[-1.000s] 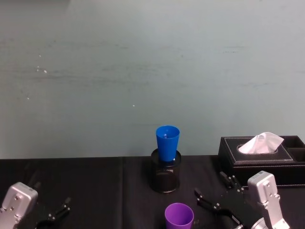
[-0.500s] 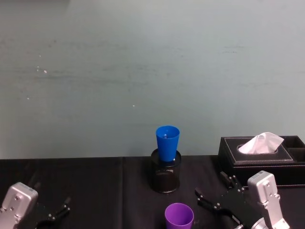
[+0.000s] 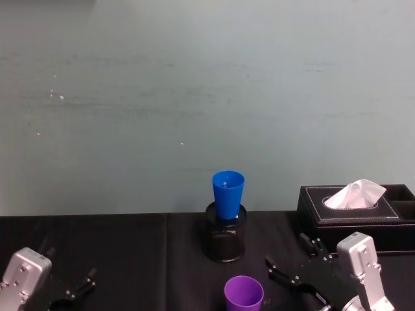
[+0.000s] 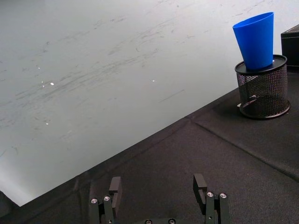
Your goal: Pick up one cup with a gripper and tap it against the other cup.
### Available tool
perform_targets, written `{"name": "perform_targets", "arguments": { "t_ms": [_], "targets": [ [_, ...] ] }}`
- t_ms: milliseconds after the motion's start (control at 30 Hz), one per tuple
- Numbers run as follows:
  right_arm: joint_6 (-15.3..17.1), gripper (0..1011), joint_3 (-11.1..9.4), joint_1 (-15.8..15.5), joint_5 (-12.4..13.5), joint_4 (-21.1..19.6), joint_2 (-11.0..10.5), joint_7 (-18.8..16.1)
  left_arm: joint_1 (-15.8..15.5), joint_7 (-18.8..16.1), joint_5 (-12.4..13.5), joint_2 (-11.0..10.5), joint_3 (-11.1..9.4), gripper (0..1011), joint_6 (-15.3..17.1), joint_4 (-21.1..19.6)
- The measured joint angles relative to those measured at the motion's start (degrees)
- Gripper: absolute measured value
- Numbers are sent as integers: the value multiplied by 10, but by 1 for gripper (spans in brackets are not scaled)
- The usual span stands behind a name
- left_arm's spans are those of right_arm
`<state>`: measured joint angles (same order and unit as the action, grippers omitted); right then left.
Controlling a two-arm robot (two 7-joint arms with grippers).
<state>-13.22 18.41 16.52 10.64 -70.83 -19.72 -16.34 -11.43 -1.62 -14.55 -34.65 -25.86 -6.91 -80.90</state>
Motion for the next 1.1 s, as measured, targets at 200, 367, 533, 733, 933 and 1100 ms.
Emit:
{"name": "perform_targets", "arguments": {
  "t_ms": [200,367,533,733,933,1100],
  "targets": [
    [0,1003,0,0,0,0,0,0,0,0,0,0,0,1000,0,0],
    [-1,1003,0,0,0,0,0,0,0,0,0,0,0,1000,0,0],
    [-1,1003,0,0,0,0,0,0,0,0,0,0,0,1000,0,0],
    [-1,1003,0,0,0,0,0,0,0,0,0,0,0,1000,0,0],
    [-1,1003,0,0,0,0,0,-1,0,0,0,0,0,1000,0,0],
    [-1,1002,0,0,0,0,0,-1,0,0,0,0,0,1000,0,0]
  ]
}}
